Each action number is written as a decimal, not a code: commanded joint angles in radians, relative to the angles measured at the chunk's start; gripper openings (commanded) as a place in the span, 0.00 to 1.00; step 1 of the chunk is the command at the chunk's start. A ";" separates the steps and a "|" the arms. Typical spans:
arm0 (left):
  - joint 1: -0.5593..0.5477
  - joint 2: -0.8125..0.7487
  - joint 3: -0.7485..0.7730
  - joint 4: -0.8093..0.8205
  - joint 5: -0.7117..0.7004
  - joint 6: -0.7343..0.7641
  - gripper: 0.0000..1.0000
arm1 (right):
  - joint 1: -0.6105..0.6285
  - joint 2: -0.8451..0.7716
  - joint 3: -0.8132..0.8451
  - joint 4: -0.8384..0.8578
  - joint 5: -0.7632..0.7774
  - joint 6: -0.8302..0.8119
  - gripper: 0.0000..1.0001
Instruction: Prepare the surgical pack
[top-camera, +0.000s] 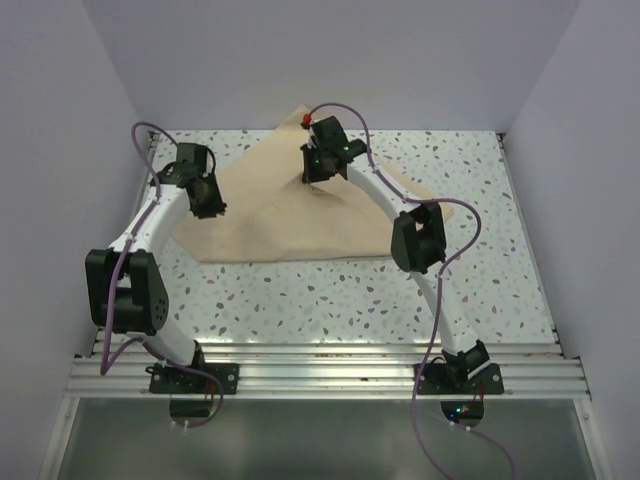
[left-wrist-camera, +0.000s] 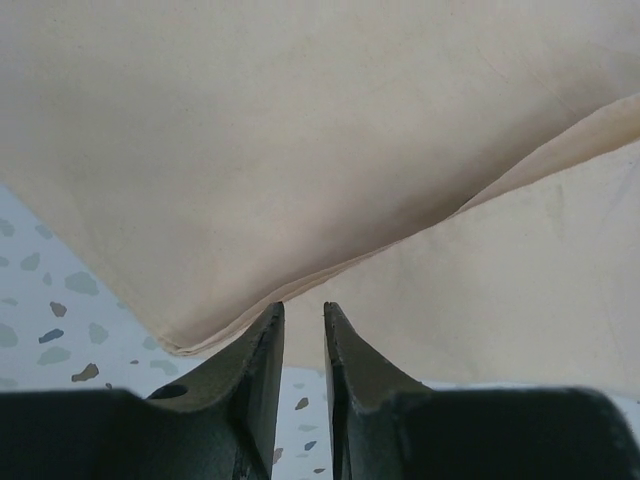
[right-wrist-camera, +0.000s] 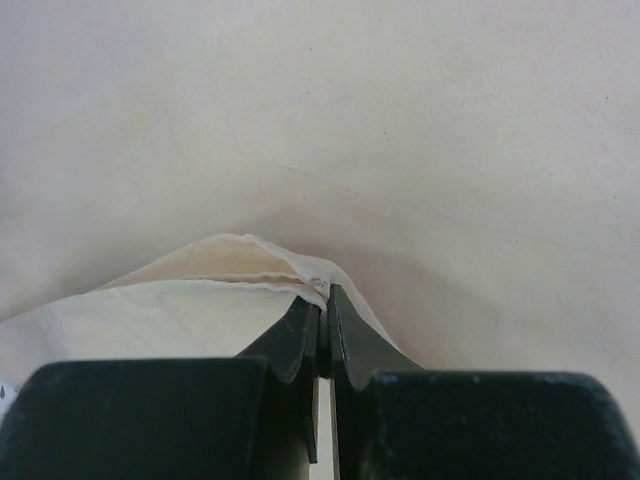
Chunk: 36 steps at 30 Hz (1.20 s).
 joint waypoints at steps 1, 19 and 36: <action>0.019 -0.017 0.052 -0.003 -0.034 -0.010 0.27 | -0.015 0.019 0.069 0.062 0.008 -0.003 0.00; 0.024 -0.065 0.005 0.057 0.022 0.016 0.27 | -0.030 0.091 0.096 0.092 -0.002 0.079 0.00; 0.024 -0.057 -0.014 0.062 0.073 0.032 0.27 | -0.042 0.061 0.059 0.106 0.087 0.059 0.00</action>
